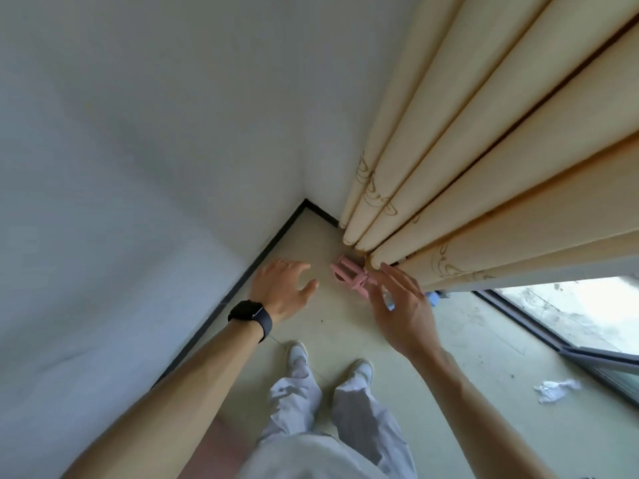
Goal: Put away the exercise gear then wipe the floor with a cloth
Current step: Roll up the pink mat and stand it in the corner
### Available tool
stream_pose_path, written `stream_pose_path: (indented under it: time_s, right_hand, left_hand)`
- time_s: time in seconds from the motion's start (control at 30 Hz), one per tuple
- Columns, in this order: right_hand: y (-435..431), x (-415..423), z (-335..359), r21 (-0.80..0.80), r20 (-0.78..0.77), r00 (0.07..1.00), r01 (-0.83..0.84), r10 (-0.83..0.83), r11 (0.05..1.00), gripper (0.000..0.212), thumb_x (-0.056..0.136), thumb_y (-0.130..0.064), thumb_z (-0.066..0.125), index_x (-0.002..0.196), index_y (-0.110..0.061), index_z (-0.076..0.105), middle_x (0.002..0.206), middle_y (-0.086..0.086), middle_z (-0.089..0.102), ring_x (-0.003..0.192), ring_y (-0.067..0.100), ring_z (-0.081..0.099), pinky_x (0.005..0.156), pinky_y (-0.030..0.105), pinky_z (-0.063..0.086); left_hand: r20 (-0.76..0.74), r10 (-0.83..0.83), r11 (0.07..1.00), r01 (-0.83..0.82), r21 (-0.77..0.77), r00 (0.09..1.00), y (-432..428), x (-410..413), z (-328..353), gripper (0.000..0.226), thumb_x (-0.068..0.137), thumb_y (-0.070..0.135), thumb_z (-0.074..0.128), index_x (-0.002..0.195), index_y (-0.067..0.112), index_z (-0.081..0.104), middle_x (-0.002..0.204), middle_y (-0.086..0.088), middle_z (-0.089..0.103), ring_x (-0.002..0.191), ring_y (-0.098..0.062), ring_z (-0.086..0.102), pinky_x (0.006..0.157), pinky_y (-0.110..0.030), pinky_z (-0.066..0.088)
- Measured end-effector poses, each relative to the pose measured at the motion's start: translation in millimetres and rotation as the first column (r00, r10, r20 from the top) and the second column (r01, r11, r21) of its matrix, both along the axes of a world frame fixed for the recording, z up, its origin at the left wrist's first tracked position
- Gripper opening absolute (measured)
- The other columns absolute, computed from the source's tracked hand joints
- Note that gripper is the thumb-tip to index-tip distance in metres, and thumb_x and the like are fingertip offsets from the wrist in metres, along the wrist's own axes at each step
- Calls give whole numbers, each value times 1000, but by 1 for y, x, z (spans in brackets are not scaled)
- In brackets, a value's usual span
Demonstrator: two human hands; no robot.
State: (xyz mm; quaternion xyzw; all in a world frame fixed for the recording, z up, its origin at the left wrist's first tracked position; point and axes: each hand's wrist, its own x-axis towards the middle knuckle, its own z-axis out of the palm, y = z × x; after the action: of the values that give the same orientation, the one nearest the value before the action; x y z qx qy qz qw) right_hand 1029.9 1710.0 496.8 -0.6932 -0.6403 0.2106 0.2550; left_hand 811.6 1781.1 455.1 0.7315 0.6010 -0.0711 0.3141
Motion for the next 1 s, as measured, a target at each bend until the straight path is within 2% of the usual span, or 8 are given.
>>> stream_pose_path:
  time_s: [0.07,0.13,0.23,0.33,0.47,0.7,0.9,1.0]
  right_hand:
    - [0,-1,38,53,25,998,-64,63,997,21,94,-14,67,114,-18,73,122,-7,66,120,14,51,101,36,45]
    - [4,-2,64,-32,52,992,-118,119,993,31,97,-34,55,121,-21,70,133,2,64,131,22,50,105,45,47]
    - [6,-6,97,-21,132,961,-244,244,970,36,99,-38,52,130,-26,64,143,0,57,139,26,43,108,48,44]
    - [9,-21,127,38,127,922,-372,365,928,37,100,-42,52,134,-31,62,146,-5,54,143,22,38,112,46,40]
    - [-6,-43,155,85,163,798,-597,580,798,45,99,-48,41,136,-30,59,147,-5,52,145,22,34,115,47,37]
    - [-84,-74,176,187,140,556,-827,819,530,45,95,-48,45,131,-30,63,141,-5,58,140,22,43,111,47,41]
    - [-207,-137,202,238,121,236,-950,964,203,47,94,-52,42,130,-32,64,138,-8,60,139,22,45,110,51,42]
    - [-286,-168,219,253,127,66,-967,990,32,49,94,-54,39,131,-34,63,140,-11,58,141,19,43,113,49,38]
  left_hand:
    - [0,7,991,-7,130,1000,-5,-15,45,51,96,53,46,139,26,53,143,1,55,139,-22,40,112,-41,32]
    - [-14,33,976,-30,218,999,-12,-27,80,51,97,53,44,141,27,51,147,-1,51,142,-24,36,114,-42,29]
    - [2,149,937,-141,320,989,-43,-43,127,50,98,53,43,142,30,49,151,1,46,145,-23,31,118,-46,26]
    - [26,289,875,-275,398,957,-90,-52,156,50,98,53,44,143,31,48,153,3,43,147,-22,29,120,-46,23]
    - [29,507,774,-470,425,861,-166,-55,173,55,95,57,39,144,34,46,155,5,41,148,-19,27,120,-43,20]
    - [31,821,500,-744,443,570,-322,-46,195,52,98,54,42,146,36,43,157,7,37,148,-16,24,121,-43,20]
    - [11,967,211,-826,524,254,-498,-44,232,53,95,55,38,144,36,46,153,5,43,145,-16,33,117,-42,29]
    - [24,997,48,-822,567,75,-593,-37,249,50,96,49,45,144,34,47,149,3,48,139,-17,40,115,-39,31]
